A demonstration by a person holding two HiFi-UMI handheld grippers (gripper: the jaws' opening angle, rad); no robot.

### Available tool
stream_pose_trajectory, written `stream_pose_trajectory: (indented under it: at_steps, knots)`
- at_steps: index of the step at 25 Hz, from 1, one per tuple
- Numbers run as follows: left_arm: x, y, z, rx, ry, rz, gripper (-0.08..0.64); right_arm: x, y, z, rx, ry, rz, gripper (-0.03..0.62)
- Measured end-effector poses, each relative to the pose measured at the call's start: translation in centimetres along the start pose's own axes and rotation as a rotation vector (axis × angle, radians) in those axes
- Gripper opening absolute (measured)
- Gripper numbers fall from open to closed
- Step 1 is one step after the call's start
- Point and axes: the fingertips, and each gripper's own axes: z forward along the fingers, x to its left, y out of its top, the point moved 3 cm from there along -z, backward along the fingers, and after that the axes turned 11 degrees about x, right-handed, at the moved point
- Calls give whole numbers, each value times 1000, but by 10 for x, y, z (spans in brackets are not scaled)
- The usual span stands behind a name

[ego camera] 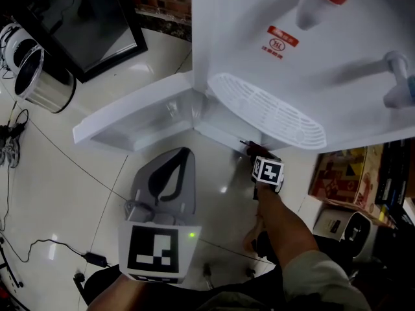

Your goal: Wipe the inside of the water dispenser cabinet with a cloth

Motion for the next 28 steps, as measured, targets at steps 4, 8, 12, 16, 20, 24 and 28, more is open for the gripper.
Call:
stream_pose_trajectory:
  at_steps: [4,8,12,16,20,24,28]
  knots:
    - [4,7,2,-19,12,36,0,29,6,-27,-84,64,-2,106]
    - [8,9,1,-36,23,50,0,85,41,-72,-283,224,-37,106]
    - [12,7,-4,-42,26,56,0,111,86,-127,-491,359,65,106]
    - [15,12,-11,-57,29,54,0,120,122,-175,-653,523,177,100]
    - [15,10,-12,-64,34,61,0,136,141,-182,-679,590,209,98]
    - [13,4,-7,-48,35,58,0,154,136,-140,-554,533,183,98]
    - [18,7,-1,-47,35,57,0,164,131,-91,-419,484,185,100]
